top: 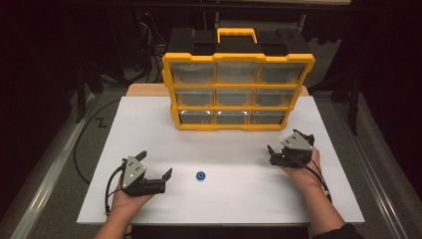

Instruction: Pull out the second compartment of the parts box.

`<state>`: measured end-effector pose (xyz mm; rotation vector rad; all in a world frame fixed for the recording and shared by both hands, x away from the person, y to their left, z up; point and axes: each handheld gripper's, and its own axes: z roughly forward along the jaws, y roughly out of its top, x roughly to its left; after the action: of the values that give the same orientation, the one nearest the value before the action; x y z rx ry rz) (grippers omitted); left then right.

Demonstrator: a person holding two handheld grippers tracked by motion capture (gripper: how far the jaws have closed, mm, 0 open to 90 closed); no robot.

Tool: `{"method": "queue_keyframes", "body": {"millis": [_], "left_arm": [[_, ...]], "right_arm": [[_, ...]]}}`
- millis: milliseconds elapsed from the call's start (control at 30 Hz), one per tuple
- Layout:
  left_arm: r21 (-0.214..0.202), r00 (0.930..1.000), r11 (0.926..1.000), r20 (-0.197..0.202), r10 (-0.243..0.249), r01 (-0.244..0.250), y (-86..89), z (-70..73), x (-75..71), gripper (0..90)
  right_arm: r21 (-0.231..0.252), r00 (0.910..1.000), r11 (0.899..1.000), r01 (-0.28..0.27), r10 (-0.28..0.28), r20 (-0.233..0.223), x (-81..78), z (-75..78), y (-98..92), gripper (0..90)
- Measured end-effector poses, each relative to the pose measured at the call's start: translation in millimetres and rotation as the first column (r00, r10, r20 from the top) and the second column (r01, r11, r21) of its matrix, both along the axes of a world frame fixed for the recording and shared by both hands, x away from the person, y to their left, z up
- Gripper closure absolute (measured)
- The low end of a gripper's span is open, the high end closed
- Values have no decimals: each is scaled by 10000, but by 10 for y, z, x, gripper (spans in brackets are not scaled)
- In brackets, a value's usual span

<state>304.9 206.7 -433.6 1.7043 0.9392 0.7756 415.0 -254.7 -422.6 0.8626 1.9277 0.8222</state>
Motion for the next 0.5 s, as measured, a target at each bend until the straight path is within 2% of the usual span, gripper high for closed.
{"method": "queue_keyframes", "body": {"millis": [33, 67, 133, 200, 233, 267, 367, 433, 500], "left_arm": [[-15, 10000, 10000, 10, -4, 4, 2, 1, -1, 0], [-29, 10000, 10000, 8, -4, 4, 4, 1, -1, 0], [-22, 10000, 10000, 3, -30, 30, 5, 0, 0, 0], [-5, 10000, 10000, 12, -54, 54, 3, -1, 0, 0], [-3, 10000, 10000, 14, -70, 70, 1, -1, 0, 0], [21, 10000, 10000, 12, -93, 92, -1, -1, 0, 0], [44, 9999, 9999, -5, -126, 126, -5, -4, 1, 0], [30, 9999, 9999, 16, -120, 120, -4, -3, 3, 0], [31, 9999, 9999, 20, -117, 117, -4, -3, 3, 0]], "right_arm": [[0, 10000, 10000, 0, 0, 0, 0, 0, 0, 10], [-279, 9998, 9996, -30, 36, 213, -5, -9, 11, 10], [-560, 9993, 9984, -47, 67, 357, -12, -23, 25, 10], [-728, 9992, 9973, -79, 107, 379, -16, -28, 32, 10], [-972, 9989, 9952, -113, 157, 451, -24, -36, 46, 10], [-972, 9989, 9952, -113, 157, 451, -24, -36, 46, 10], [-1347, 9980, 9908, -109, 193, 610, -36, -39, 69, 10], [-1881, 9961, 9820, -191, 349, 810, -44, -43, 88, 11], [-1947, 9961, 9807, -172, 336, 813, -49, -49, 98, 11]]}}
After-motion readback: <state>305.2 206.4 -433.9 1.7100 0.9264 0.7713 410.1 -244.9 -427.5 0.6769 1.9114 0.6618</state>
